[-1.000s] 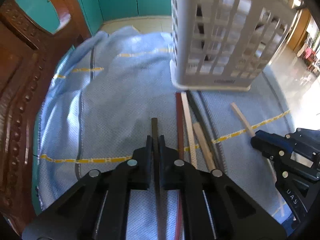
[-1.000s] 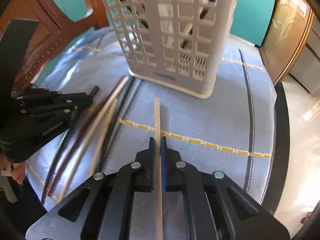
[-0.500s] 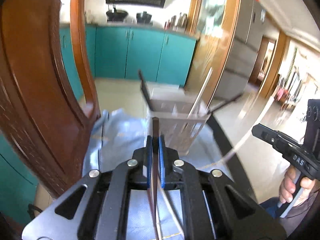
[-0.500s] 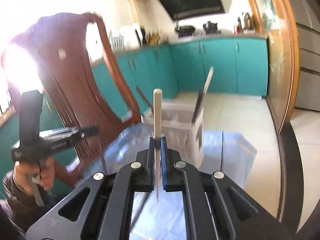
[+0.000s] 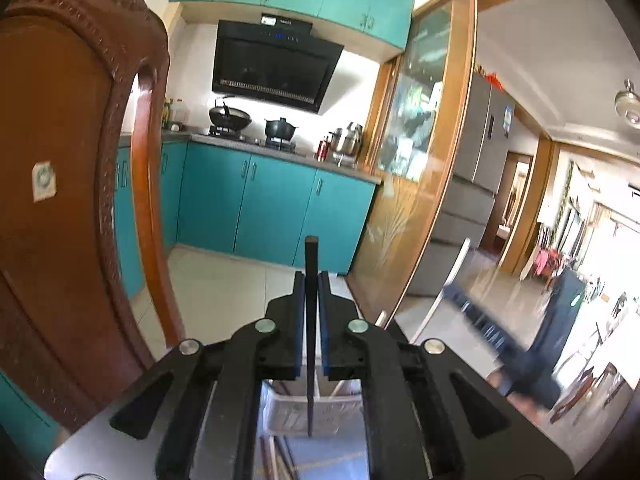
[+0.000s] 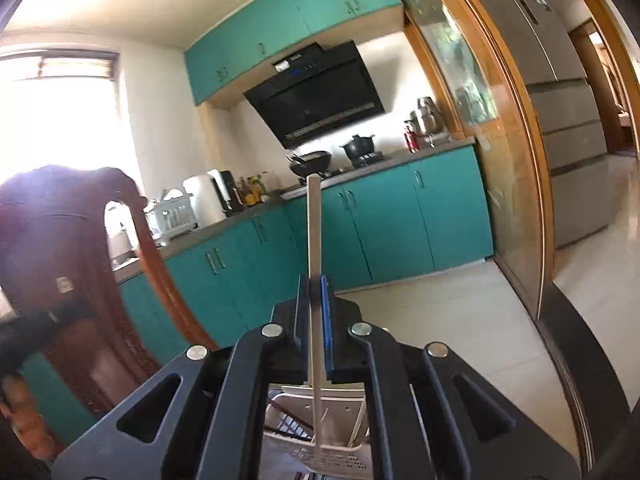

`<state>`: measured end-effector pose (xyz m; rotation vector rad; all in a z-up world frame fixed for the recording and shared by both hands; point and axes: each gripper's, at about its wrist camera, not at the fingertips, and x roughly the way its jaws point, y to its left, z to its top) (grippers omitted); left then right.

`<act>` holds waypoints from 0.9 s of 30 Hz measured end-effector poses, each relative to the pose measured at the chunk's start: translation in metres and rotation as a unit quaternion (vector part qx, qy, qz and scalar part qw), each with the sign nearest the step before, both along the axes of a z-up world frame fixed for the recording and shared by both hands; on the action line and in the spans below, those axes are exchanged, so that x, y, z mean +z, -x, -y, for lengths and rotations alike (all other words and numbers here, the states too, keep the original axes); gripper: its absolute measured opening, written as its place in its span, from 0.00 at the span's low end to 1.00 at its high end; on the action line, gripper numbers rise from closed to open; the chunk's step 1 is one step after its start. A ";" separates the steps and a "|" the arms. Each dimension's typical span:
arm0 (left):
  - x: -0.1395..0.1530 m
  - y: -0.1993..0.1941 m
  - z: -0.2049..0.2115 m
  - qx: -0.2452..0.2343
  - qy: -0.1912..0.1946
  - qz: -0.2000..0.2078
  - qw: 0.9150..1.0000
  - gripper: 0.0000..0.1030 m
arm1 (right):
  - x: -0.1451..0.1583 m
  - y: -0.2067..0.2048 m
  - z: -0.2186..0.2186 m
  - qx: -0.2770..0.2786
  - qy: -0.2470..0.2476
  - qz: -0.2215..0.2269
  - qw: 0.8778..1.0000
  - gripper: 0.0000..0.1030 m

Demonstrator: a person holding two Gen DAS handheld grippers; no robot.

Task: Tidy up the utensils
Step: 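Lift both chopsticks into the white basket and open both tools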

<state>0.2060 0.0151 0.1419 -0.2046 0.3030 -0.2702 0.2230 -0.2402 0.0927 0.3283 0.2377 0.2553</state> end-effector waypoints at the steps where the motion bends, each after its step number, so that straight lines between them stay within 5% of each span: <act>1: 0.000 -0.004 0.000 0.003 0.003 0.003 1.000 0.07 | -0.003 -0.005 0.000 -0.001 -0.003 -0.004 1.000 0.06; 10: -0.013 -0.037 0.001 0.048 0.034 0.026 0.998 0.07 | -0.010 -0.014 -0.017 -0.022 0.033 0.012 0.999 0.06; 15: -0.036 -0.061 0.016 0.070 0.004 0.007 0.997 0.08 | -0.026 -0.013 -0.032 -0.012 0.088 0.004 0.996 0.06; 27: -0.071 -0.070 0.044 0.070 -0.050 -0.028 0.996 0.07 | -0.052 0.004 -0.043 0.011 0.119 -0.010 0.993 0.06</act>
